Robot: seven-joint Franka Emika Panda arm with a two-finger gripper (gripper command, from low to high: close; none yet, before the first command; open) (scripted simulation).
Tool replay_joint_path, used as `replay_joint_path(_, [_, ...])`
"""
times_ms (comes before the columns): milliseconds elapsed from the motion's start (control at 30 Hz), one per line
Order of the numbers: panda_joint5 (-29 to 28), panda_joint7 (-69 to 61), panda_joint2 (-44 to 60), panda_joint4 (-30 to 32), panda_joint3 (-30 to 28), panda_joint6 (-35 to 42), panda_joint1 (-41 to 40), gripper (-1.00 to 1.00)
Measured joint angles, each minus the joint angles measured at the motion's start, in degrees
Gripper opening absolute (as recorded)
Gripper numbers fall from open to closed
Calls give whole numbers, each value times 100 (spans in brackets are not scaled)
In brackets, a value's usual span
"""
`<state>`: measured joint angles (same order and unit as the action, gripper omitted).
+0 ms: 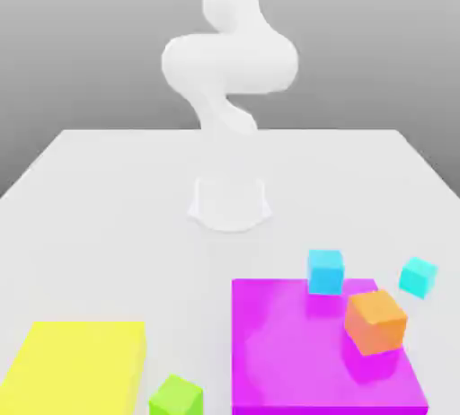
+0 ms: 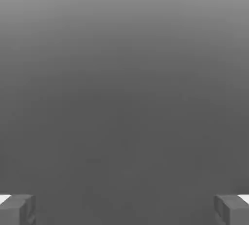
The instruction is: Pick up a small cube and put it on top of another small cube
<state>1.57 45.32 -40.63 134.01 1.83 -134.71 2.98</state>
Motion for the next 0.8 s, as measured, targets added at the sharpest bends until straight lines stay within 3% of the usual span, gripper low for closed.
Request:
replay_joint_path(267, [378, -71, 1666, 720, 821, -944, 897, 0])
replay_joint_path(467, [319, 121, 2899, 1253, 1556, -1651, 1492, 0])
replay_joint_path(667, [-444, 816, 4207, 1786, 2108, -2359, 2214, 0])
replay_joint_path(800, [-1392, 1569, 5097, 1941, 1823, -2847, 2777, 0])
